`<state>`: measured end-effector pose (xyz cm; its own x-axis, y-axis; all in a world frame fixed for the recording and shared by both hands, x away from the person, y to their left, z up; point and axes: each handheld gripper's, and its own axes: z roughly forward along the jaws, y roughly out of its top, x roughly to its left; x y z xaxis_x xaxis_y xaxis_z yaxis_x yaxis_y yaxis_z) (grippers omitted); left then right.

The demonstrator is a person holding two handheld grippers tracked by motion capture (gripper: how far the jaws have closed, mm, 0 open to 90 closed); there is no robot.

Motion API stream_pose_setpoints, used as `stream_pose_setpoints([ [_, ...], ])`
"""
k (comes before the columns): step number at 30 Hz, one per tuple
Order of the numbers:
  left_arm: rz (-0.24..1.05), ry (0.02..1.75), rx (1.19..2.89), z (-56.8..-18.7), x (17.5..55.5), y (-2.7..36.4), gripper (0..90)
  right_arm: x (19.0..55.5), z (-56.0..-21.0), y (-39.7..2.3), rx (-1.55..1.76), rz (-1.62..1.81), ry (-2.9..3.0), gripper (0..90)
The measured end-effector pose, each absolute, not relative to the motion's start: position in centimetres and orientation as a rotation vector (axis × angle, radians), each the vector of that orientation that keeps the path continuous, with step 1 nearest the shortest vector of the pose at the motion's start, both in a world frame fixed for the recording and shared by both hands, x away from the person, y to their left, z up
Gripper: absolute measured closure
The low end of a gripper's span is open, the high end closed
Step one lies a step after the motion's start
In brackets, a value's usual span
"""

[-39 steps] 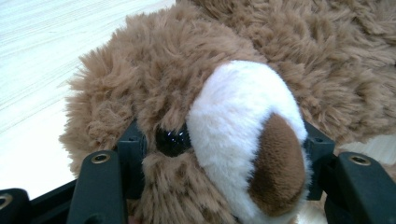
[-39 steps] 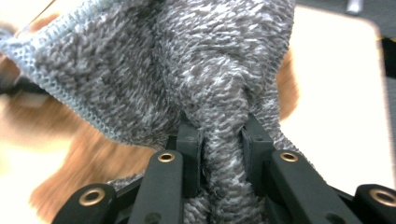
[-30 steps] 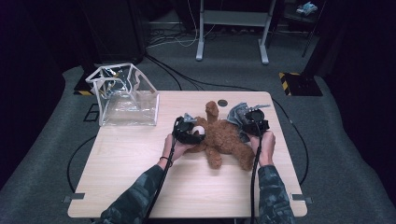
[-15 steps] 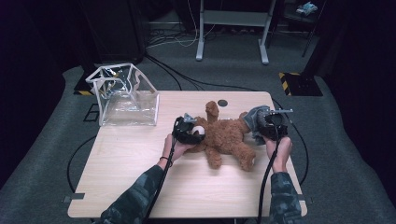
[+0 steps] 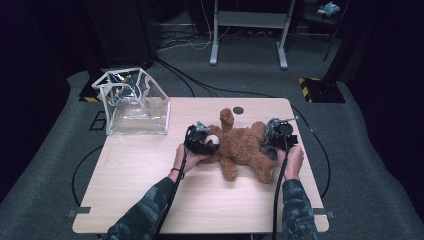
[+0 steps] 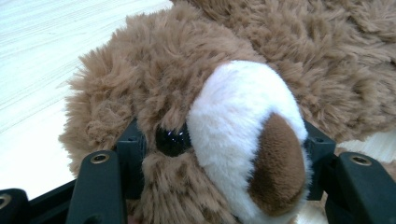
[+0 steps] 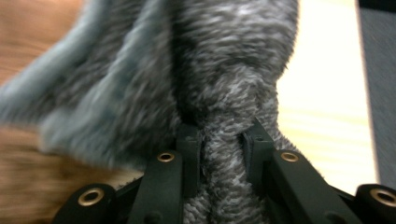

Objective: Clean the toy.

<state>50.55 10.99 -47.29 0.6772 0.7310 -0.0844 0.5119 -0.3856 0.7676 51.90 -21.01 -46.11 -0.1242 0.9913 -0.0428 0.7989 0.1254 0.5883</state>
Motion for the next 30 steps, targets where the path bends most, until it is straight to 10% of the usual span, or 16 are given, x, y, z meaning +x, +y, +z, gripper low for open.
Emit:
stream_pose_setpoints([
  [12, 0.354, 0.959, 2.074, -47.3, 50.4, 10.9, 37.4, 46.7, -41.1, -19.3, 1.572, 0.888, 2.083, 73.4],
  [30, 0.352, 0.963, 2.072, -47.3, 50.4, 10.9, 37.3, 50.0, -48.1, -20.2, 1.724, 0.553, 2.129, 73.9],
])
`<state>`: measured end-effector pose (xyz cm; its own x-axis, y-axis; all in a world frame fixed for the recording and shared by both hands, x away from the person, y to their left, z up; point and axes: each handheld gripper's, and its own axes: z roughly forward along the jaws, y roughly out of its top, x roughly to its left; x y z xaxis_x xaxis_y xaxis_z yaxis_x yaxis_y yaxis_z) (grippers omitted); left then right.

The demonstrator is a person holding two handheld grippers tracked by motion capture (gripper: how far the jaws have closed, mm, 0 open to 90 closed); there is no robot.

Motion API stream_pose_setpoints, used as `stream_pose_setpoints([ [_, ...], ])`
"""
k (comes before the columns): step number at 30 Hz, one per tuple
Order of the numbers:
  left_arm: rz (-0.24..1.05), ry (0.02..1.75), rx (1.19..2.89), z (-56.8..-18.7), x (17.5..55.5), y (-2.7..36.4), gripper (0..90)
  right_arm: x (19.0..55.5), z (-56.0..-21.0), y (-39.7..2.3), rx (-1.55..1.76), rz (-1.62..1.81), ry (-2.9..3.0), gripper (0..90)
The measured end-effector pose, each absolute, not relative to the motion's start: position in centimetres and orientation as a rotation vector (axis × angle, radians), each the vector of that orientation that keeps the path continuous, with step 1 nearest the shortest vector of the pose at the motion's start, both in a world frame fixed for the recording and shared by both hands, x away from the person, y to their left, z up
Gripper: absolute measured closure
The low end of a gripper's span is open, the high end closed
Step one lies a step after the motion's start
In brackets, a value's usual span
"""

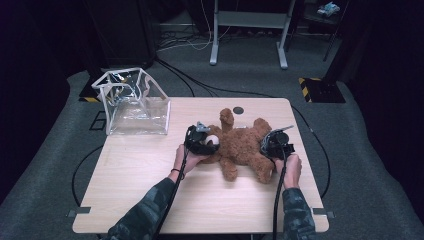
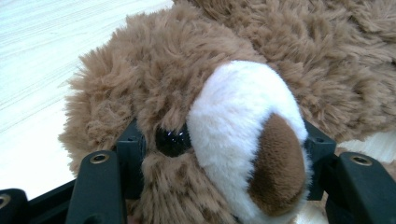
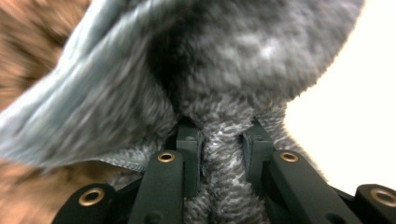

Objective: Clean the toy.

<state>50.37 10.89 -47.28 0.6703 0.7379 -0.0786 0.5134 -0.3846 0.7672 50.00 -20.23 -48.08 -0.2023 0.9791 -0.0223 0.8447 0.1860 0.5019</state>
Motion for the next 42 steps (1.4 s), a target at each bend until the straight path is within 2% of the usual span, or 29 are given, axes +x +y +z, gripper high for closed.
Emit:
stream_pose_setpoints([
  [3, 0.354, 0.963, 2.072, -47.3, 50.4, 10.9, 37.3, 49.2, -46.5, -20.7, 1.714, 0.609, 2.091, 73.9],
  [4, 0.353, 0.963, 2.072, -47.3, 50.4, 10.9, 37.3, 48.0, -44.0, -21.0, 1.676, 0.702, 2.060, 73.9],
  [5, 0.355, 0.962, 2.073, -47.3, 50.4, 10.9, 37.3, 47.6, -43.3, -20.9, 1.662, 0.734, 2.048, 73.9],
  [10, 0.357, 0.962, 2.073, -47.3, 50.4, 10.8, 37.3, 46.3, -40.6, -18.7, 1.561, 0.870, 2.084, 73.8],
  [13, 0.355, 0.964, 2.072, -47.3, 50.4, 10.8, 37.3, 47.1, -41.4, -16.8, 1.532, 0.860, 2.140, 73.8],
  [16, 0.353, 0.960, 2.071, -47.3, 50.3, 10.8, 37.2, 48.2, -43.6, -16.0, 1.562, 0.807, 2.148, 74.0],
  [20, 0.362, 0.959, 2.075, -47.3, 50.3, 10.7, 37.2, 49.0, -45.4, -17.1, 1.631, 0.729, 2.130, 74.4],
  [25, 0.358, 0.959, 2.067, -47.4, 50.3, 10.9, 37.2, 50.2, -49.3, -19.5, 1.736, 0.598, 2.160, 74.2],
  [30, 0.368, 0.958, 2.067, -47.4, 50.1, 10.9, 37.2, 48.9, -46.9, -20.8, 1.713, 0.601, 2.102, 73.7],
  [32, 0.370, 0.958, 2.066, -47.4, 50.1, 10.9, 37.3, 47.6, -44.5, -20.9, 1.679, 0.672, 2.057, 73.5],
  [36, 0.383, 0.956, 2.077, -47.4, 50.1, 10.8, 37.2, 45.5, -41.2, -18.7, 1.548, 0.772, 2.092, 73.2],
  [38, 0.398, 0.958, 2.077, -47.4, 49.9, 10.7, 37.2, 45.1, -41.2, -16.9, 1.483, 0.756, 2.152, 73.1],
  [42, 0.412, 0.956, 2.081, -47.4, 49.7, 10.6, 37.2, 45.3, -44.1, -14.9, 1.439, 0.634, 2.214, 73.0],
])
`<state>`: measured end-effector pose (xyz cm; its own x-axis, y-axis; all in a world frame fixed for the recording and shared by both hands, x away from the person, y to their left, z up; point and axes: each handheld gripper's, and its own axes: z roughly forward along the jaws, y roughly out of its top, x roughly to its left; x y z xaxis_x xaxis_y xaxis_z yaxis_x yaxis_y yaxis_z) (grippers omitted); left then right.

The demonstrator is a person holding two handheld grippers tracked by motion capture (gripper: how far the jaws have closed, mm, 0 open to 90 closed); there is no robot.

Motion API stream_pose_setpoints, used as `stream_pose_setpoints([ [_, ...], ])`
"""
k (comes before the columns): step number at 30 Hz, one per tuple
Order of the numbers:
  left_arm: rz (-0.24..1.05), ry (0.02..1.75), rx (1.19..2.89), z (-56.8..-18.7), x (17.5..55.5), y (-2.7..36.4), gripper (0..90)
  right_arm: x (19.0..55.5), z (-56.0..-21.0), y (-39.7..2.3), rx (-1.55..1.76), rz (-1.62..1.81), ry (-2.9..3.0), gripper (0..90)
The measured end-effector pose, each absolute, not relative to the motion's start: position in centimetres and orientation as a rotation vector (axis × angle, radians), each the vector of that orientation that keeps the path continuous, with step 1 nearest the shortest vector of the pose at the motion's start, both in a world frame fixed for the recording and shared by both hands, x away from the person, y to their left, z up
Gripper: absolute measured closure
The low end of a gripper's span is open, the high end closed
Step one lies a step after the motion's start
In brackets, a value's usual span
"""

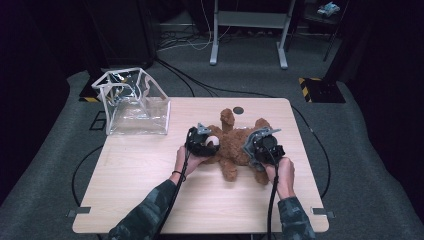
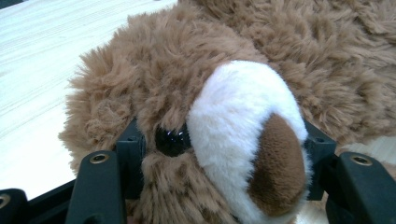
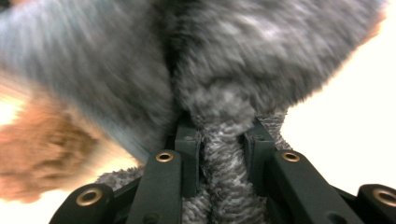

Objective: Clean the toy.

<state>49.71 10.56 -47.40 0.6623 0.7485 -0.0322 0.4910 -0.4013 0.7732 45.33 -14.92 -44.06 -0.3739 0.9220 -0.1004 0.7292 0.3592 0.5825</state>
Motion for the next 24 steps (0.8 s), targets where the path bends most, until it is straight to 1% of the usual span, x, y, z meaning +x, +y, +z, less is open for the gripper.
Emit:
stream_pose_setpoints([
  [2, 0.419, 0.953, 2.091, -47.3, 49.6, 10.5, 37.2, 45.3, -44.6, -15.9, 1.488, 0.688, 2.206, 73.2],
  [5, 0.421, 0.954, 2.084, -47.4, 49.6, 10.5, 37.2, 45.0, -45.0, -17.2, 1.526, 0.669, 2.197, 73.6],
  [14, 0.415, 0.963, 2.086, -47.4, 49.7, 10.5, 37.2, 43.6, -47.2, -20.0, 1.581, 0.475, 2.222, 73.7],
  [16, 0.416, 0.967, 2.089, -47.3, 49.7, 10.4, 37.3, 43.2, -47.3, -20.6, 1.603, 0.481, 2.202, 73.5],
  [18, 0.414, 0.970, 2.094, -47.2, 49.8, 10.4, 37.2, 42.6, -46.2, -20.8, 1.605, 0.530, 2.158, 73.3],
  [20, 0.408, 0.976, 2.096, -47.1, 50.0, 10.3, 37.3, 42.2, -44.4, -20.5, 1.578, 0.590, 2.105, 73.2],
  [22, 0.403, 0.989, 2.107, -47.0, 50.2, 10.2, 37.2, 41.9, -42.4, -19.2, 1.507, 0.668, 2.082, 73.0],
  [24, 0.391, 0.999, 2.113, -46.8, 50.4, 10.0, 37.3, 41.8, -41.3, -17.6, 1.453, 0.709, 2.093, 72.8],
])
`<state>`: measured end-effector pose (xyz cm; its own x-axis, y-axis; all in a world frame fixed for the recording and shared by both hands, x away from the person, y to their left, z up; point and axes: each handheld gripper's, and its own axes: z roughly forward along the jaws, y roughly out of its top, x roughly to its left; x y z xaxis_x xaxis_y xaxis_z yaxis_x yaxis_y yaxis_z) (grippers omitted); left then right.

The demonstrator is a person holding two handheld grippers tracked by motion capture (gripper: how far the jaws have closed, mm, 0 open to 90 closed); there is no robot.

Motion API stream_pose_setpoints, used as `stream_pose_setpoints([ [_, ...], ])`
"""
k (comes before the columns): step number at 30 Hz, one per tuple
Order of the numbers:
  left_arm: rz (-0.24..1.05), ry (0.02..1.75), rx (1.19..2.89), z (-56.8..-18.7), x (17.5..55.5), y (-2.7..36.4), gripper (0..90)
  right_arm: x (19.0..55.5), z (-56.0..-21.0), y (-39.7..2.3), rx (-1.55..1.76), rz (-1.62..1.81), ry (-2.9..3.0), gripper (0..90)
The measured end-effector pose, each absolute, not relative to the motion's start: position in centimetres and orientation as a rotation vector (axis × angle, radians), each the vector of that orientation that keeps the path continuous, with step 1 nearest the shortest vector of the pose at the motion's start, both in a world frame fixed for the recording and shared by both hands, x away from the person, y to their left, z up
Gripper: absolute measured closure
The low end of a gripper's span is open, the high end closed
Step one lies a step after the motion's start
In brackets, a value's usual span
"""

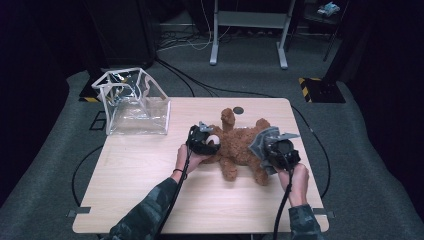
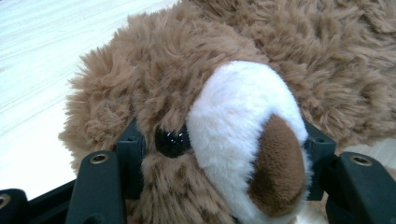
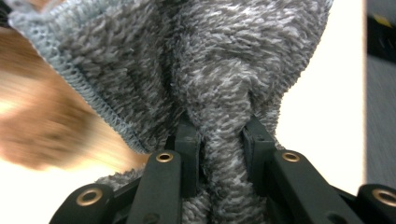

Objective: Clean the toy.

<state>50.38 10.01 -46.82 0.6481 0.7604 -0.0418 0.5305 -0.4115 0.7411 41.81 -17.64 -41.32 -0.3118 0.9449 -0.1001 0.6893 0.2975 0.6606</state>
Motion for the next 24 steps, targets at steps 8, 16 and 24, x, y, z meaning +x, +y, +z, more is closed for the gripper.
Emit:
stream_pose_setpoints([
  [8, 0.348, 1.015, 2.133, -46.5, 51.1, 10.0, 37.1, 43.8, -44.4, -13.9, 1.400, 0.638, 2.172, 73.2],
  [16, 0.343, 1.014, 2.128, -46.6, 51.2, 9.8, 37.0, 41.8, -46.5, -16.4, 1.458, 0.671, 2.122, 74.1],
  [24, 0.343, 1.022, 2.138, -46.5, 51.4, 9.9, 37.0, 40.6, -45.3, -17.7, 1.488, 0.588, 2.098, 73.6],
])
